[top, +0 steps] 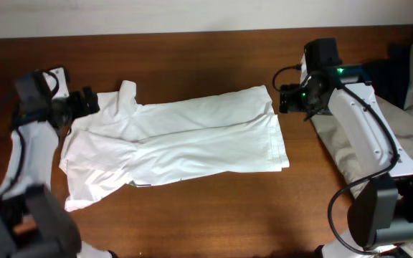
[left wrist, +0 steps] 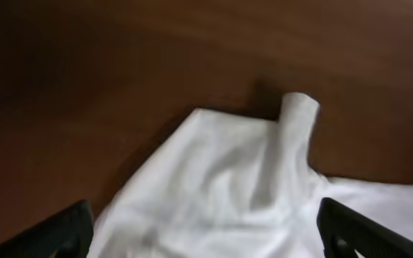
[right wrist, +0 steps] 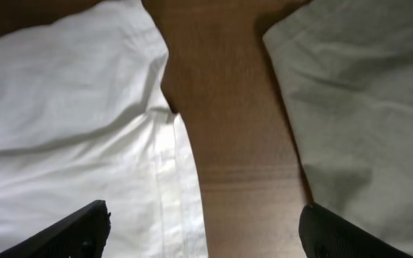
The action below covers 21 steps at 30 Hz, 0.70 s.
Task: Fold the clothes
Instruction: 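Grasp the far edge with both grippers and fold it toward the near side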
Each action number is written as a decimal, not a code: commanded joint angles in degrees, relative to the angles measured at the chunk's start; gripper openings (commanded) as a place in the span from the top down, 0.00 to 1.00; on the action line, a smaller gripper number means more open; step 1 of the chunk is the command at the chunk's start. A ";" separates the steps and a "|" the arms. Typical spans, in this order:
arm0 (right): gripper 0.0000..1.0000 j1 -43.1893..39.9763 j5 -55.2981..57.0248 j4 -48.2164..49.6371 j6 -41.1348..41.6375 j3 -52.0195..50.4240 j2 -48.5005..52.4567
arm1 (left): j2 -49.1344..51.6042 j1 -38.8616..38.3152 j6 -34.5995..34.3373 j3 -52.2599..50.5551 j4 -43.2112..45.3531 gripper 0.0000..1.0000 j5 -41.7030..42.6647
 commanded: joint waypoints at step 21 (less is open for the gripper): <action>0.11 0.22 -0.17 18.16 -2.14 0.24 9.84 | 25.27 -1.70 -6.32 20.96 -4.61 1.00 1.14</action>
